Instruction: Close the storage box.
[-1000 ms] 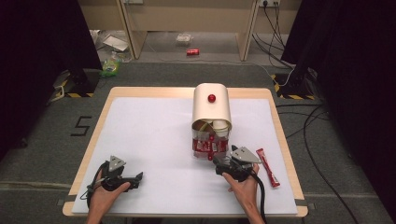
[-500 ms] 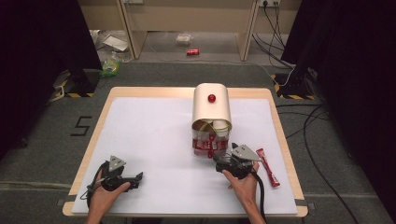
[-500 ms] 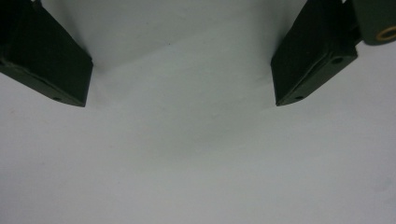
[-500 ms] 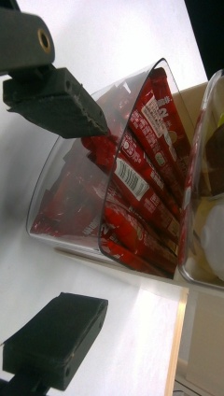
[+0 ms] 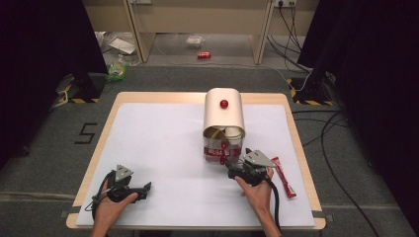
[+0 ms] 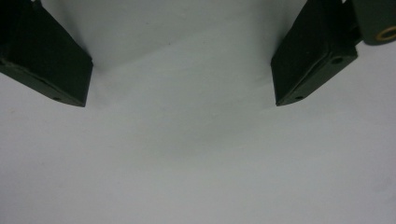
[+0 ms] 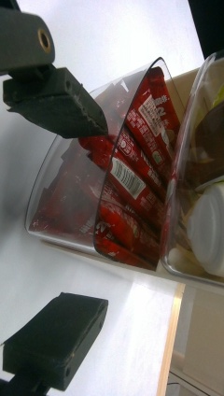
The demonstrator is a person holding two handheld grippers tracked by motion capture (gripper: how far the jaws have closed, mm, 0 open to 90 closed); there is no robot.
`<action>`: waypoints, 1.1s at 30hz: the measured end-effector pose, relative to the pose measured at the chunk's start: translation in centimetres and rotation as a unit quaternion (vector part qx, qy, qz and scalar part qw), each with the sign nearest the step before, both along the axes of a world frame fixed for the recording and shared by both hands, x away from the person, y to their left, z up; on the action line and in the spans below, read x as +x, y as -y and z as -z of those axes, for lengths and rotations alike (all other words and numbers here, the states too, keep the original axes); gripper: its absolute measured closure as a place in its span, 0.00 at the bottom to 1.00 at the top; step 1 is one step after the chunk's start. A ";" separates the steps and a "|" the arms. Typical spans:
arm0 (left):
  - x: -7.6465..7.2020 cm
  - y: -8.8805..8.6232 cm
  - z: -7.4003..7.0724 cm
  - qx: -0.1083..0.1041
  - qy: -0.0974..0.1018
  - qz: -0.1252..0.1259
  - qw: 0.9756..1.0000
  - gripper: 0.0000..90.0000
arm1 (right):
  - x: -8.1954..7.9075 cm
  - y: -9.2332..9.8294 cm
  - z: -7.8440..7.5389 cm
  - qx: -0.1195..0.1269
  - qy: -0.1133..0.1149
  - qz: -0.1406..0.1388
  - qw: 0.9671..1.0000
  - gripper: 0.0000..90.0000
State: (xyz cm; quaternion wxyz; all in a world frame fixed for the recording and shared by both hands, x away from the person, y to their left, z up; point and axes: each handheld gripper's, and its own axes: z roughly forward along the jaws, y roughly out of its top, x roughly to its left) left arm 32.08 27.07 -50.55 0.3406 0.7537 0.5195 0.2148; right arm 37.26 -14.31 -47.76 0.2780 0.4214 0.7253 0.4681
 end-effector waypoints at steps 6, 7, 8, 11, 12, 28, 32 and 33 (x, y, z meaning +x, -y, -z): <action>0.0 0.0 0.0 0.000 0.000 0.000 1.000 0.05 | 0.2 0.0 0.0 -0.001 0.004 0.004 1.000 0.17; 0.0 0.0 0.0 0.000 0.000 0.000 1.000 0.05 | 0.2 0.0 -0.1 -0.001 0.005 0.004 1.000 0.17; 0.0 0.0 0.0 0.000 0.000 0.000 1.000 0.05 | 0.3 0.0 -0.1 -0.002 0.006 0.005 1.000 0.17; 0.0 0.0 0.0 0.000 0.000 0.000 1.000 0.05 | 0.4 0.1 -0.2 -0.001 0.006 0.009 1.000 0.17; 0.0 0.0 0.0 0.000 0.000 0.000 1.000 0.05 | 0.4 0.1 -0.2 -0.002 0.006 0.009 1.000 0.17; 0.0 0.0 0.0 0.000 0.000 0.000 1.000 0.05 | 0.6 0.3 -0.2 -0.009 0.019 0.029 0.999 0.18; 0.0 0.0 0.0 0.000 0.000 0.000 1.000 0.05 | 0.5 0.4 -0.3 -0.010 0.015 0.029 0.999 0.18; 0.0 0.0 0.0 0.000 0.000 0.000 1.000 0.05 | 0.5 0.5 -0.3 -0.010 0.014 0.029 0.999 0.19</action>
